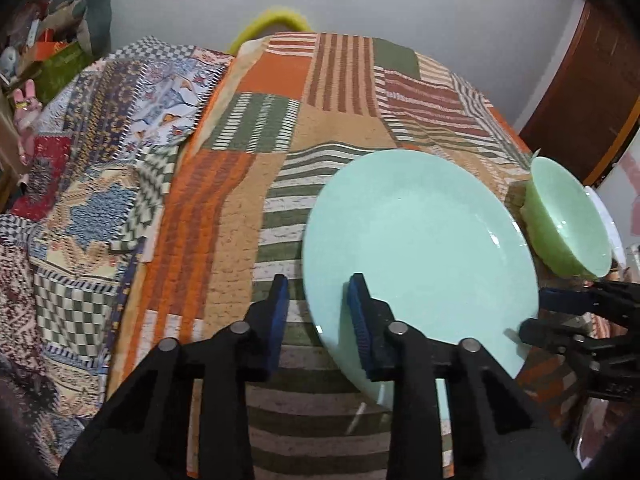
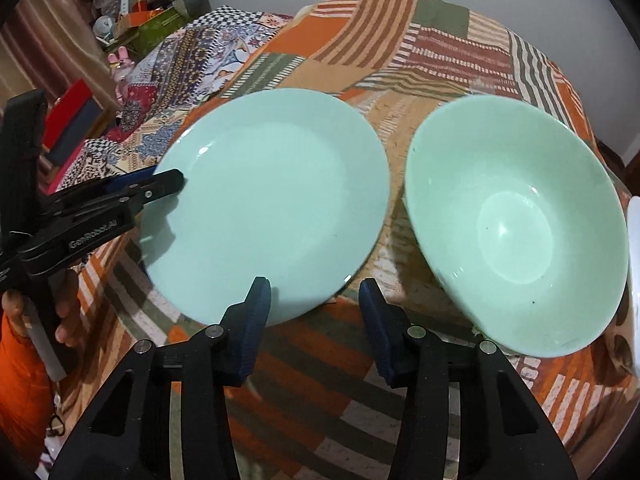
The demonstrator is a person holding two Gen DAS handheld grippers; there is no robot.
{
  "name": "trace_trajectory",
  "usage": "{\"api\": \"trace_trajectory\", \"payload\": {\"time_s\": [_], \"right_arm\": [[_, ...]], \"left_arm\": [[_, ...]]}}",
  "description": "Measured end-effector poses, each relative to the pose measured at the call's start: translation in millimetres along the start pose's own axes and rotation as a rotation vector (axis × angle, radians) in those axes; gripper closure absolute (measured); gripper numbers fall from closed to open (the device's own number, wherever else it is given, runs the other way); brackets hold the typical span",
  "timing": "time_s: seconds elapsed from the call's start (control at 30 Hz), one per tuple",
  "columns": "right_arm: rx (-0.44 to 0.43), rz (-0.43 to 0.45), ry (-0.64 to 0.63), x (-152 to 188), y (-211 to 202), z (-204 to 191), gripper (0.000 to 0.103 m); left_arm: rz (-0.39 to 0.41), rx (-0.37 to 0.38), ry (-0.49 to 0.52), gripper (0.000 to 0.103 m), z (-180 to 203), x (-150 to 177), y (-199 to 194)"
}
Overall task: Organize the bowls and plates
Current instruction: 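Close both grippers on the rim of the mint green plate, then lift the mint green plate with both grippers toward the pink bowl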
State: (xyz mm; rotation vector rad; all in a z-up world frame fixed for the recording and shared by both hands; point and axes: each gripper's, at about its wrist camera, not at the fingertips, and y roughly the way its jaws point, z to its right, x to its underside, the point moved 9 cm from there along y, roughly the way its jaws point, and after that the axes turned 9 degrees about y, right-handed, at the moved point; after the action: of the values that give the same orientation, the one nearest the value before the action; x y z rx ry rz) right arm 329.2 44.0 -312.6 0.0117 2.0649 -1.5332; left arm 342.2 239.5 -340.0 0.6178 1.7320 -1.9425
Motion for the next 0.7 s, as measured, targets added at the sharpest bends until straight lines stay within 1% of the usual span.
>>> {"api": "trace_trajectory", "payload": {"time_s": [0.07, 0.13, 0.2, 0.33, 0.43, 0.7], "right_arm": [[-0.008, -0.016, 0.019, -1, 5, 3, 0.061], [-0.011, -0.014, 0.028, -4, 6, 3, 0.066], [-0.026, -0.017, 0.029, -5, 7, -1, 0.071], [-0.029, -0.018, 0.033, -3, 7, -2, 0.073], [-0.055, -0.042, 0.028, 2, 6, -4, 0.074], [-0.101, -0.094, -0.022, 30, -3, -16, 0.074]], "left_arm": [[0.003, 0.005, 0.016, 0.081, 4, -1, 0], [0.008, -0.006, 0.030, 0.081, 6, -1, 0], [0.007, 0.008, 0.022, 0.081, 5, 0, 0], [-0.003, 0.016, 0.012, 0.082, 5, 4, -4], [-0.013, 0.016, 0.012, 0.082, 7, 14, -12], [-0.048, 0.015, 0.013, 0.081, 13, 46, -35]]}}
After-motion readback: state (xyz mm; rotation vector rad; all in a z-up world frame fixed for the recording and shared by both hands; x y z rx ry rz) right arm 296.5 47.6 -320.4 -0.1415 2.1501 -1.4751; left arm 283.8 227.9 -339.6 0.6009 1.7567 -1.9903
